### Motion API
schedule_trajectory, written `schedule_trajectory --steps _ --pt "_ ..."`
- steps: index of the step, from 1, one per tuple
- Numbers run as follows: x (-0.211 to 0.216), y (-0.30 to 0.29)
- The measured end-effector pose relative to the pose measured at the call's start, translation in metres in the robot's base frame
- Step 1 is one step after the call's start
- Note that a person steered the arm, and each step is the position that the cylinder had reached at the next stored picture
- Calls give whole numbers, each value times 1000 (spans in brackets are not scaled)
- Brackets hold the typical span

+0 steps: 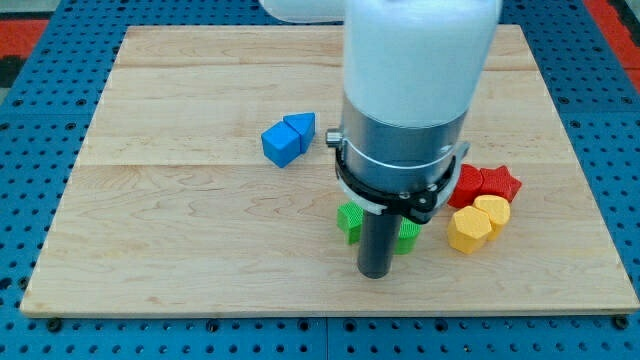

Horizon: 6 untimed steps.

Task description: Move the green blocks into the yellow blocks

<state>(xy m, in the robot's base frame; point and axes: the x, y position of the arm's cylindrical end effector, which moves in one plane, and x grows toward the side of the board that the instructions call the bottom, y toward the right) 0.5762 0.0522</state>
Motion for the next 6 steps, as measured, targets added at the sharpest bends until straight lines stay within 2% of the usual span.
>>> schedule_trajectory --steps 1,2,3,4,5,6 --pt "-36 46" --pt "9 19" --pt "-10 -67" --pt "-53 -42" --pt "-36 40" --pt "-60 -59"
